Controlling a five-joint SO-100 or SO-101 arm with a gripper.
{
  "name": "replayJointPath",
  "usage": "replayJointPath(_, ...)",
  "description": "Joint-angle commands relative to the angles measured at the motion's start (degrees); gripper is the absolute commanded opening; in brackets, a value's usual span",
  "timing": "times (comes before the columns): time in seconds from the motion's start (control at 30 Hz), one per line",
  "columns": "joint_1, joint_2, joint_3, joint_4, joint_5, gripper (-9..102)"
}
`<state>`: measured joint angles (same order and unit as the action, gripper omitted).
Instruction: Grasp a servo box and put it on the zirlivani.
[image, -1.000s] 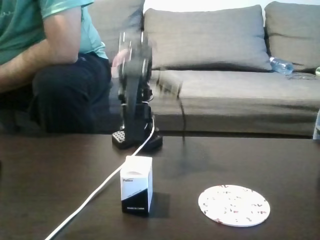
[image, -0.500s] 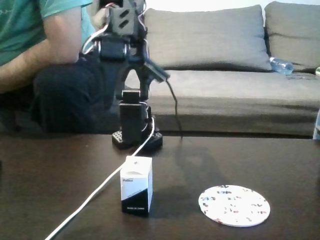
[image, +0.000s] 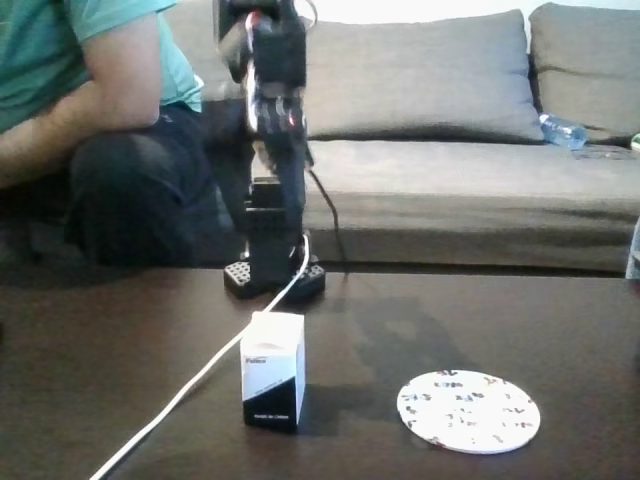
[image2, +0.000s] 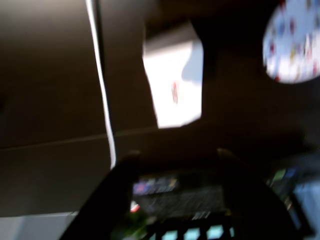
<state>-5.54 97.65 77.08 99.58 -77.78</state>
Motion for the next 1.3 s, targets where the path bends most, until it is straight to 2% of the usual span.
replayJointPath(0.0,-0.5,0.0,0.3,3.3,0.5,19)
replayJointPath(0.17,0.7,-0.1,-0.7,-5.7,7.5,19)
replayJointPath(0.23,1.3,-0.1,-0.4,-6.9,5.4,20)
replayJointPath(0.3,1.3,-0.1,-0.5,-5.1,1.5,21)
replayJointPath(0.53,0.9,-0.2,-0.6,-4.0,-1.9,33)
replayJointPath(1.27,5.8,-9.6,-4.7,-4.2,-10.1,40)
